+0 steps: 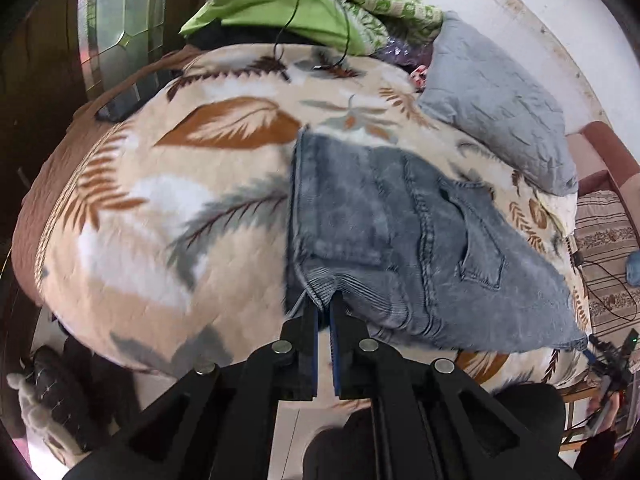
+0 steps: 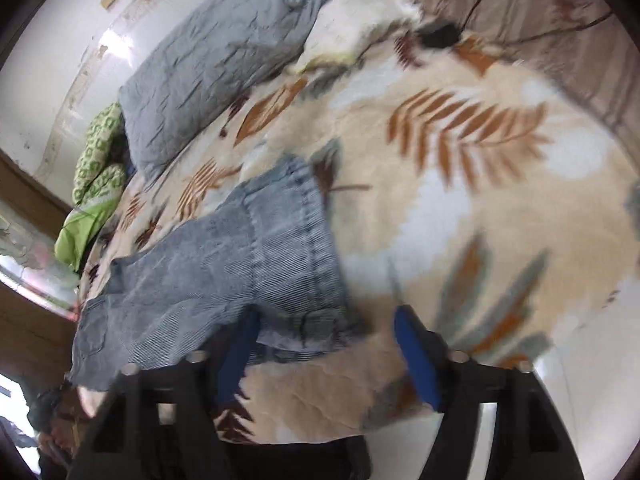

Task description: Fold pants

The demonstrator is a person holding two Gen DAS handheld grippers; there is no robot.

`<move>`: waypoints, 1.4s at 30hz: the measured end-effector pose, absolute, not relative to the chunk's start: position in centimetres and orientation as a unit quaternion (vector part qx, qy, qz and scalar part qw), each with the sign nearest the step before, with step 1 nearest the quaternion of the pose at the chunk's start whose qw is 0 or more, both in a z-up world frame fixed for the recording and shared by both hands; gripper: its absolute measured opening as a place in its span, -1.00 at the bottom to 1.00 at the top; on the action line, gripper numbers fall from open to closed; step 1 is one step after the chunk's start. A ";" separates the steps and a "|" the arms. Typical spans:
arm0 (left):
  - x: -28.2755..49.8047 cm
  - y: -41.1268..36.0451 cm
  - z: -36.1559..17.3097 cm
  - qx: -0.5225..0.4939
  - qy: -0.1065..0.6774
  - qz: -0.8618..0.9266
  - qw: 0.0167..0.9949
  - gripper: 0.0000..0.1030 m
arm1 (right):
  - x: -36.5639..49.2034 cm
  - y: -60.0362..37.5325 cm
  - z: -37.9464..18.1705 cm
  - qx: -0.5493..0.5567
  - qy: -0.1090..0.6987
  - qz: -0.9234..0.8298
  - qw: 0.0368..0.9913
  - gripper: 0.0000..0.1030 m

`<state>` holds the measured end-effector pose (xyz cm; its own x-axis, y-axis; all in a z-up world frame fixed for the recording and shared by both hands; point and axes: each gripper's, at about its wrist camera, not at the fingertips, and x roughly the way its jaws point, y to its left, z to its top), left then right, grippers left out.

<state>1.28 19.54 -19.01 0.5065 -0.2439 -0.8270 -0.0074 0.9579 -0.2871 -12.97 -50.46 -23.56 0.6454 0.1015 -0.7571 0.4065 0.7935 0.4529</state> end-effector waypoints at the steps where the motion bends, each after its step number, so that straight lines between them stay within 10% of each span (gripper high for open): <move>1: 1.0 19.8 -18.9 -0.125 0.493 -0.063 0.859 -0.88 | -13.2 -50.9 -23.0 0.312 0.403 -0.094 0.855 0.43; 15: 0.7 8.6 -12.8 -0.055 0.428 -0.167 0.887 -0.87 | -3.0 -52.0 -22.2 0.289 0.412 -0.096 0.859 0.43; 20: 2.0 0.8 -16.1 -0.011 0.450 -0.201 0.870 -0.34 | -0.4 -51.7 -23.9 0.292 0.437 -0.066 0.848 0.41; 22: 2.7 -0.4 -17.3 -0.009 0.464 -0.205 0.862 -0.32 | 0.4 -51.0 -24.2 0.275 0.449 -0.054 0.848 0.25; 26: 3.3 -0.6 -19.3 0.001 0.491 -0.178 0.853 -0.32 | 1.2 -49.7 -23.7 0.206 0.462 -0.077 0.859 -0.73; 42: 2.6 1.6 -20.3 -0.014 0.502 -0.172 0.847 -0.32 | 0.9 -51.7 -23.1 0.287 0.407 -0.150 0.854 -0.69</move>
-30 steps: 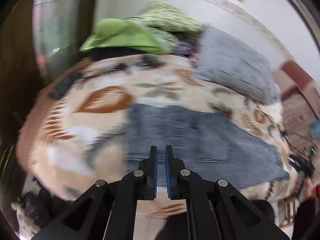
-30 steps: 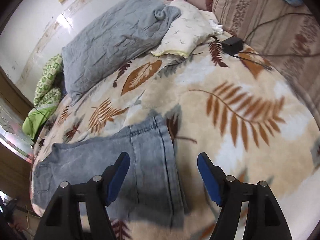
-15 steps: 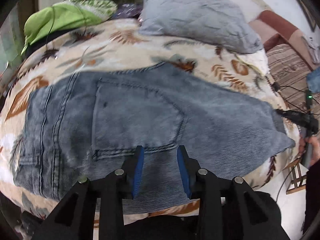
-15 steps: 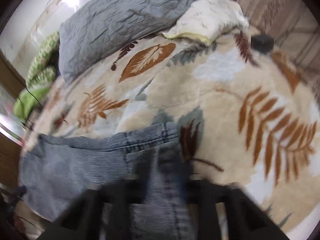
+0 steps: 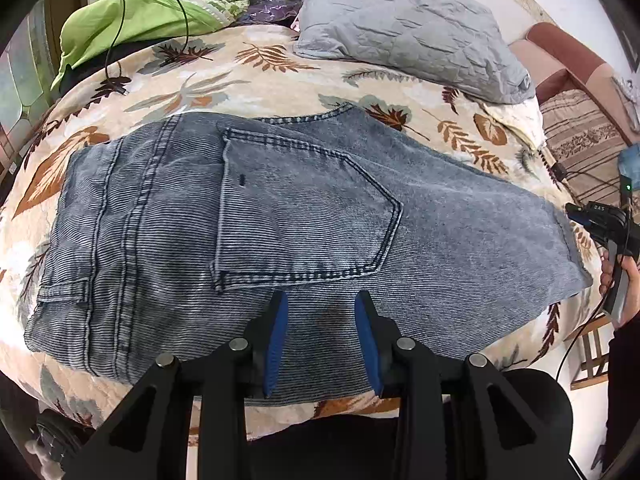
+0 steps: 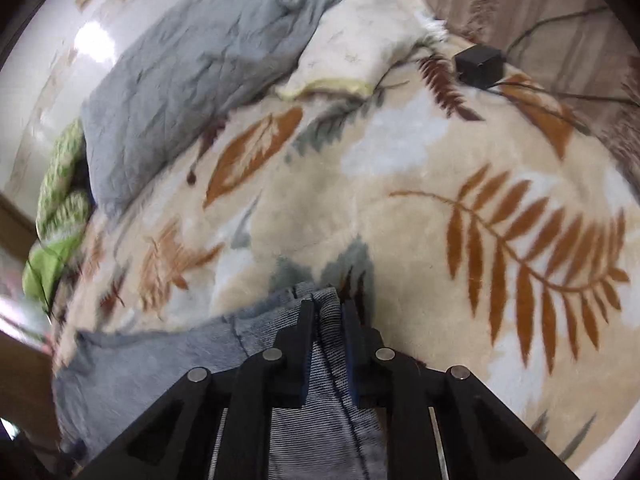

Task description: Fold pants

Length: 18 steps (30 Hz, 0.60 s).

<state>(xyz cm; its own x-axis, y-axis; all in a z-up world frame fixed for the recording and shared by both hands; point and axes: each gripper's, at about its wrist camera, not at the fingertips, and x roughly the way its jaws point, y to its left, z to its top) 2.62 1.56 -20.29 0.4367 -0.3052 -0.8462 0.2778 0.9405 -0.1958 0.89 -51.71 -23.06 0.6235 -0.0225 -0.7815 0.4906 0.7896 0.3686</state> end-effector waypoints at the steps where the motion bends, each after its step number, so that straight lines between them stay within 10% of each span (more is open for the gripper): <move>1: 2.6 1.9 -20.1 -0.021 0.500 -0.172 0.848 -0.31 | 0.3 -51.1 -21.9 0.266 0.393 -0.167 0.864 -0.69; 6: 2.2 3.3 -18.4 -0.047 0.471 -0.149 0.868 0.37 | -1.0 -47.5 -18.7 0.243 0.379 -0.108 0.886 -0.68; 18: 3.0 10.2 -19.0 -0.044 0.466 -0.012 0.884 0.62 | -1.0 -33.8 -22.5 0.175 0.492 0.005 0.853 -0.68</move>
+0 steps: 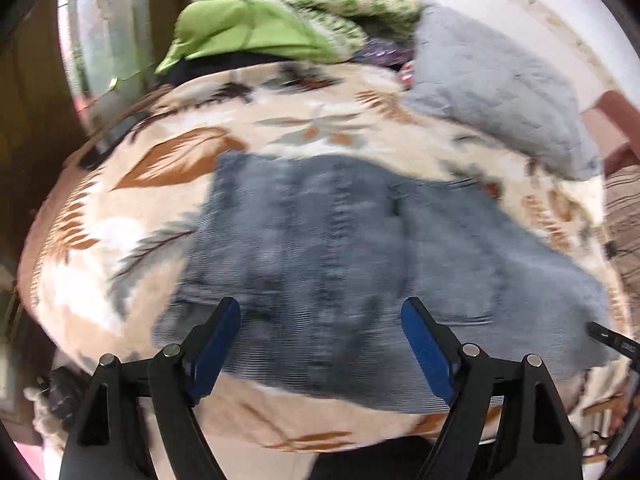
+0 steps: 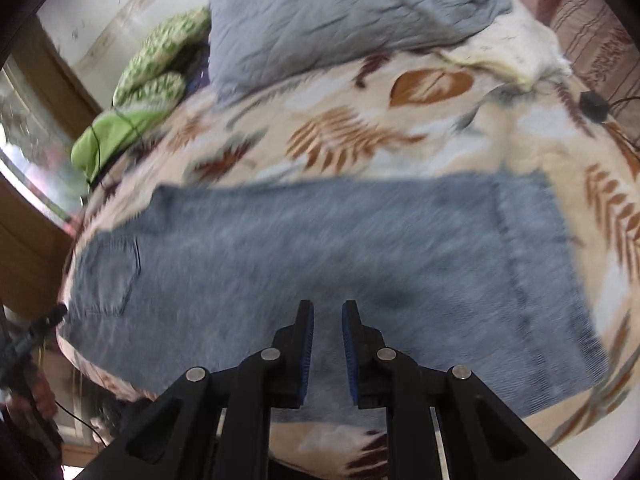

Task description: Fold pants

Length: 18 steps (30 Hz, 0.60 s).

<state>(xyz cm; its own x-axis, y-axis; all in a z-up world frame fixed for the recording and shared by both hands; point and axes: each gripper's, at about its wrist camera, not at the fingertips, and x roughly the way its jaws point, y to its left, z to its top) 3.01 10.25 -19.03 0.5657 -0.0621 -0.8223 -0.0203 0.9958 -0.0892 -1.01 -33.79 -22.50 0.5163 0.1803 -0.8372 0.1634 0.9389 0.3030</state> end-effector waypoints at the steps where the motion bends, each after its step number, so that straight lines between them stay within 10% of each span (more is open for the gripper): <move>1: 3.1 10.5 -19.6 -0.034 0.473 -0.005 0.881 0.62 | -1.1 -33.5 -23.1 0.164 0.501 -0.005 0.850 -0.68; 18: 2.7 9.7 -18.0 -0.060 0.465 -0.053 0.882 0.80 | 6.1 -25.8 -19.0 0.177 0.503 0.090 0.841 -0.67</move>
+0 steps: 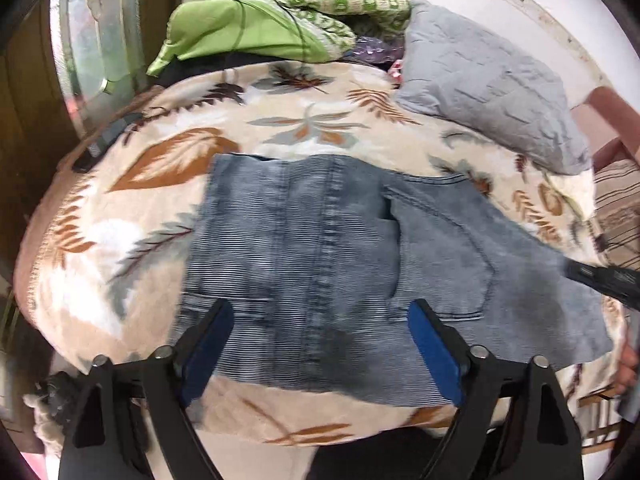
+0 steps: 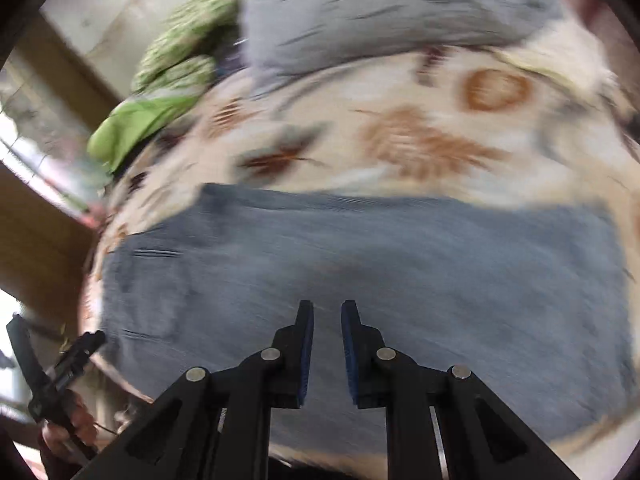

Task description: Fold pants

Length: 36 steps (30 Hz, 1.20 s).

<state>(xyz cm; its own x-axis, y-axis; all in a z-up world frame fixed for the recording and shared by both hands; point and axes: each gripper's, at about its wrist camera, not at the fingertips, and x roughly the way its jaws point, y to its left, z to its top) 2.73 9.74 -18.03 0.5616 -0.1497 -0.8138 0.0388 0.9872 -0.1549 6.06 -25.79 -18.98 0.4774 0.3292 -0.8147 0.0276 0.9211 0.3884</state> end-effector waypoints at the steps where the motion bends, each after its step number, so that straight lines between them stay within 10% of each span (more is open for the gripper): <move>1: 3.0 9.5 -18.2 -0.060 0.469 -0.052 0.880 0.83 | 7.2 -24.0 -19.2 0.168 0.506 0.100 0.840 -0.67; 22: 7.0 9.2 -22.4 -0.012 0.518 0.005 0.855 1.00 | 19.7 -15.7 -24.0 0.153 0.533 0.058 0.830 -0.67; 36: 2.5 2.6 -17.3 0.051 0.458 -0.048 0.886 1.00 | 5.6 -27.2 -18.3 0.194 0.474 0.067 0.857 -0.67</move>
